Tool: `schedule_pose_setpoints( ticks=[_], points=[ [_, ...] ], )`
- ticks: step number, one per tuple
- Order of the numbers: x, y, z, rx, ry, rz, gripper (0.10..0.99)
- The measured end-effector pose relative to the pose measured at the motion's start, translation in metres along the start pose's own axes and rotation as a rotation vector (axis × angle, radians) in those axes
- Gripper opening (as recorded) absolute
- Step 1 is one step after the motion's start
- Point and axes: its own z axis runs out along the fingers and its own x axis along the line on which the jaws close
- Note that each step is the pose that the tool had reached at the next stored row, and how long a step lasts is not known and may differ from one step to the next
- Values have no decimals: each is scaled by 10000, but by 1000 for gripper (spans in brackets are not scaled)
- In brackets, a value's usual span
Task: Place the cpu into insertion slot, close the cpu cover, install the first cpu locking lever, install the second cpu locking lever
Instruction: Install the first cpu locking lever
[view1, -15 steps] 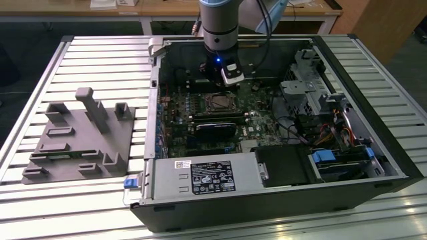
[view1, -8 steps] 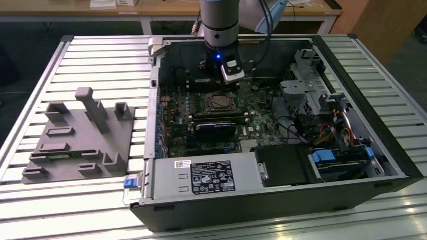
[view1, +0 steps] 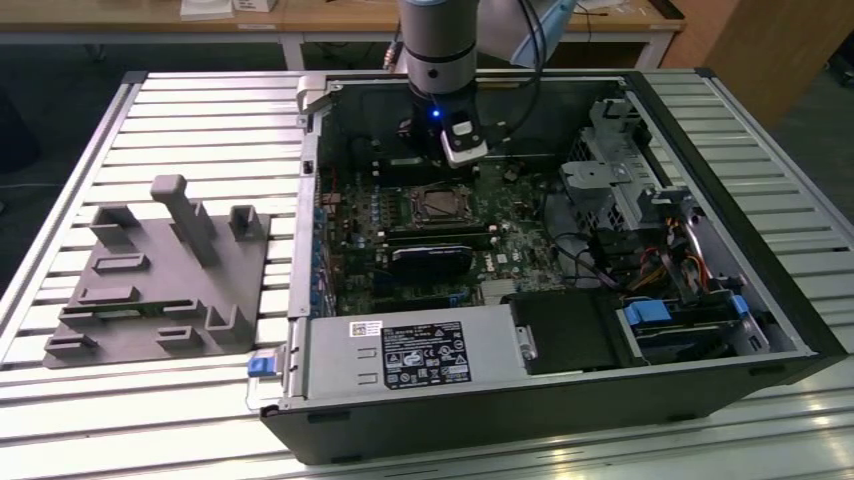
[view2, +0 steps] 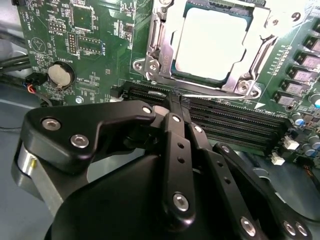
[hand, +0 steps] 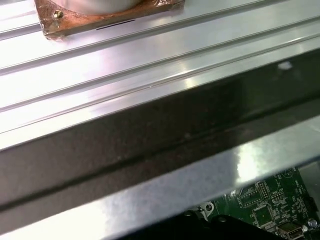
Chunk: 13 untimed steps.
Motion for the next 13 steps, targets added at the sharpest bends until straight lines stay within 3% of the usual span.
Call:
schedule_pose_setpoints(
  ticks=[13],
  points=[
    [14, -33, 28, -90, -262, 36, 106]
  ],
)
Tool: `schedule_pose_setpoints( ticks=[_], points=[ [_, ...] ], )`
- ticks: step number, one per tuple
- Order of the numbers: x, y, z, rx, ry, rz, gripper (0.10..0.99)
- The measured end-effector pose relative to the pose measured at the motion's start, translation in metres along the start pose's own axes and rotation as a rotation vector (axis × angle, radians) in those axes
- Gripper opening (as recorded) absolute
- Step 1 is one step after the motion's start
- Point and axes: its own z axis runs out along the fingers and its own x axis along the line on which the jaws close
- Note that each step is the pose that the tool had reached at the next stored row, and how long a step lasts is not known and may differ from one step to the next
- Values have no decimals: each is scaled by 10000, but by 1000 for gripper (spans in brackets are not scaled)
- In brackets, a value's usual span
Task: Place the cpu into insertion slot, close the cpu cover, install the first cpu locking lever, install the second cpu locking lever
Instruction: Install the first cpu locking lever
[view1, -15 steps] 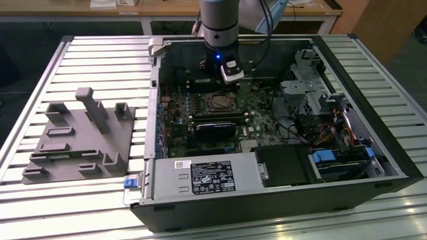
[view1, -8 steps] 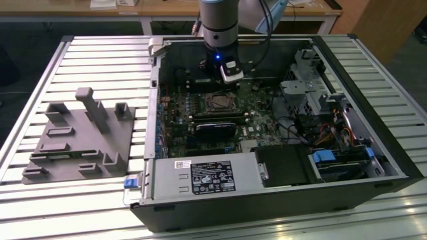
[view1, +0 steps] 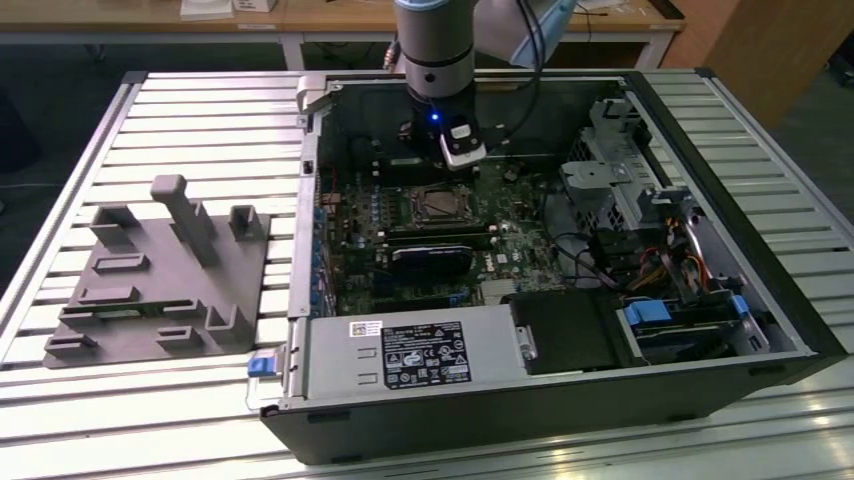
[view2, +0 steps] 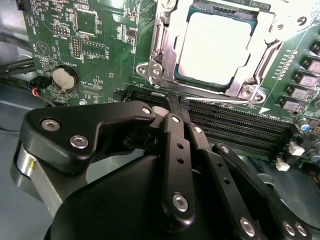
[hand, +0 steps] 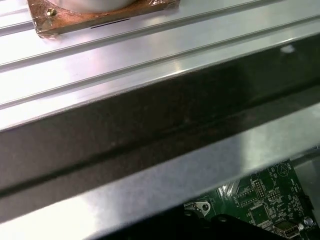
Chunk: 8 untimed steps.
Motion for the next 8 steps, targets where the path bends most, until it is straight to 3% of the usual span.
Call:
schedule_pose_setpoints(
  ticks=[8],
  points=[
    [21, -26, 20, -39, -119, 15, 106]
  ],
)
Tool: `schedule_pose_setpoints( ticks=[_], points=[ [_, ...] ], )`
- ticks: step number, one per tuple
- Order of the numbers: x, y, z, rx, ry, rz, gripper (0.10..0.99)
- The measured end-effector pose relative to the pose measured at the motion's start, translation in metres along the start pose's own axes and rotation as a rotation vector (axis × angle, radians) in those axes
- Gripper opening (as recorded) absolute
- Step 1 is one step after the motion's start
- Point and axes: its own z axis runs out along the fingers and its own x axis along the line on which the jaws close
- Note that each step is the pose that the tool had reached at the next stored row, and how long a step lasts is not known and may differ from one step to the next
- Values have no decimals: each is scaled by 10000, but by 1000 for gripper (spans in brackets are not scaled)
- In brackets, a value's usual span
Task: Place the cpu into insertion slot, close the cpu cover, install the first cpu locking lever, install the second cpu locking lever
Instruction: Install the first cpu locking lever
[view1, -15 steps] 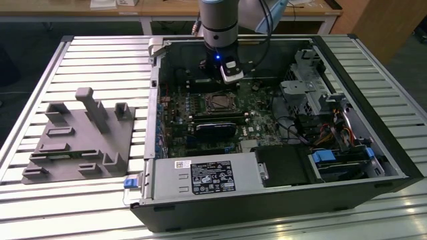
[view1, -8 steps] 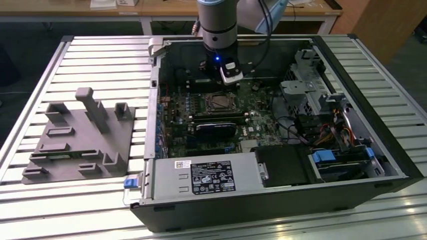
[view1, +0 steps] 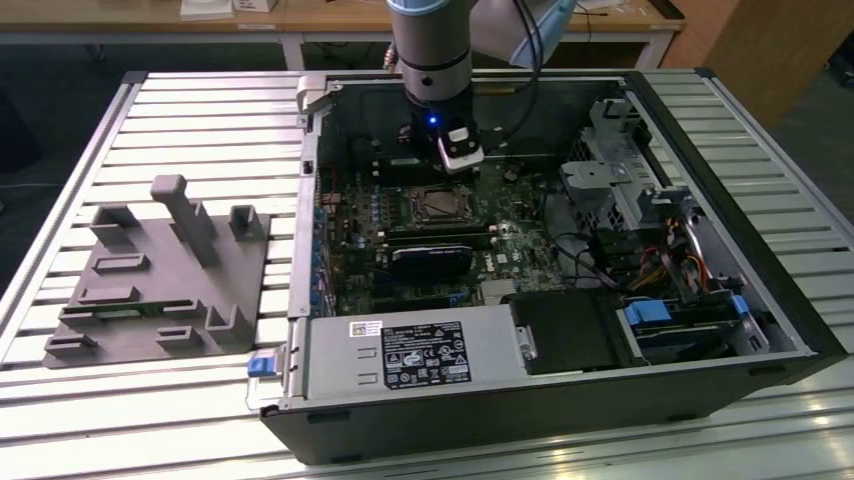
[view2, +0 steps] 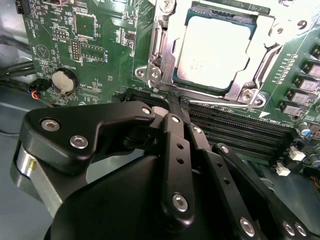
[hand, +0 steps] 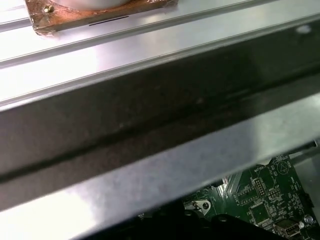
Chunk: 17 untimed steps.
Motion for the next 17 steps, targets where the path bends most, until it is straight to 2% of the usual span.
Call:
schedule_pose_setpoints(
  ticks=[17],
  points=[
    [3, -43, 41, -47, -149, 16, 106]
  ],
)
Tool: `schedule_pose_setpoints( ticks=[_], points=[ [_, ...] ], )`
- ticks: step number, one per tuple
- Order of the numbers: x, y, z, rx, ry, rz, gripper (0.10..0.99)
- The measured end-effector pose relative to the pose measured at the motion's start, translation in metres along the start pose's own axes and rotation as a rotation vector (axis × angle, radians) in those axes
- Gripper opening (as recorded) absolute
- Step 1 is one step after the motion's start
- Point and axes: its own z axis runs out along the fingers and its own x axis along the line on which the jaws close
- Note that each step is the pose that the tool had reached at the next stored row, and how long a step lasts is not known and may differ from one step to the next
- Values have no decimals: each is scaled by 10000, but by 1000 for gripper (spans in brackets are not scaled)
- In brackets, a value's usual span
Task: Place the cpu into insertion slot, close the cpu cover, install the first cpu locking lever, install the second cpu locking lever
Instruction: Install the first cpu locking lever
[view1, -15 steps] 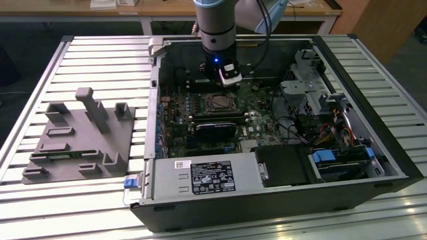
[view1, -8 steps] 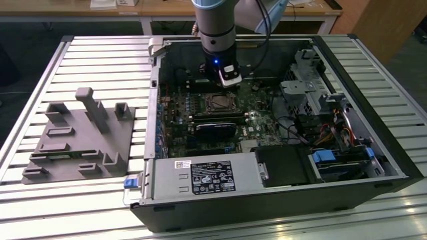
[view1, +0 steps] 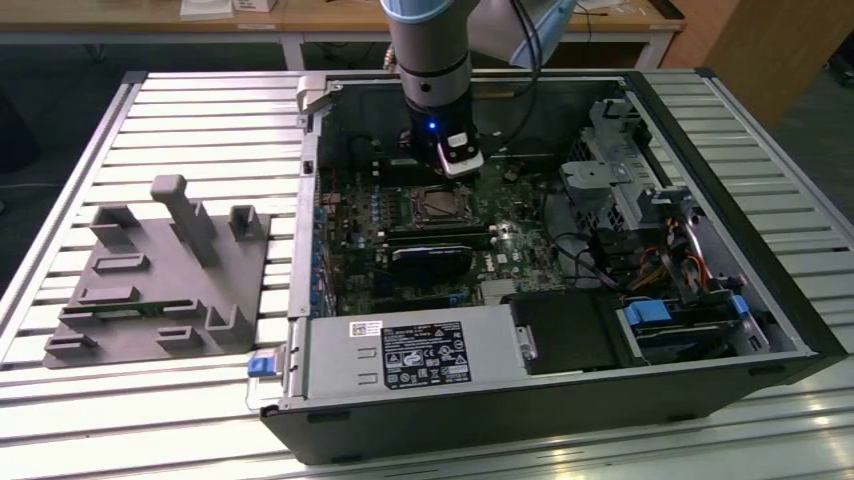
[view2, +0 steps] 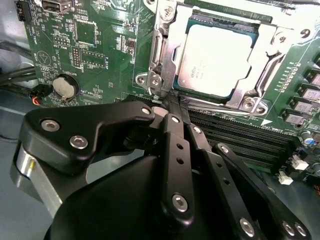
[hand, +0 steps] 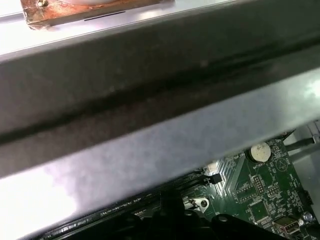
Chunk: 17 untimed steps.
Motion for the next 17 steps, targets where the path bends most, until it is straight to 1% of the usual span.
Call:
schedule_pose_setpoints(
  ticks=[3, 8, 9, 13, 16, 17],
  points=[
    [-2, 2, -16, 3, -1, 1, 106],
    [-14, 18, -97, -14, 3, 10, 106],
    [-15, 19, -101, -32, 9, 13, 106],
    [-10, 17, -103, -44, 15, 18, 106],
    [31, 2, -111, -186, 61, 46, 106],
    [43, -2, -114, -216, 71, 52, 106]
  ],
)
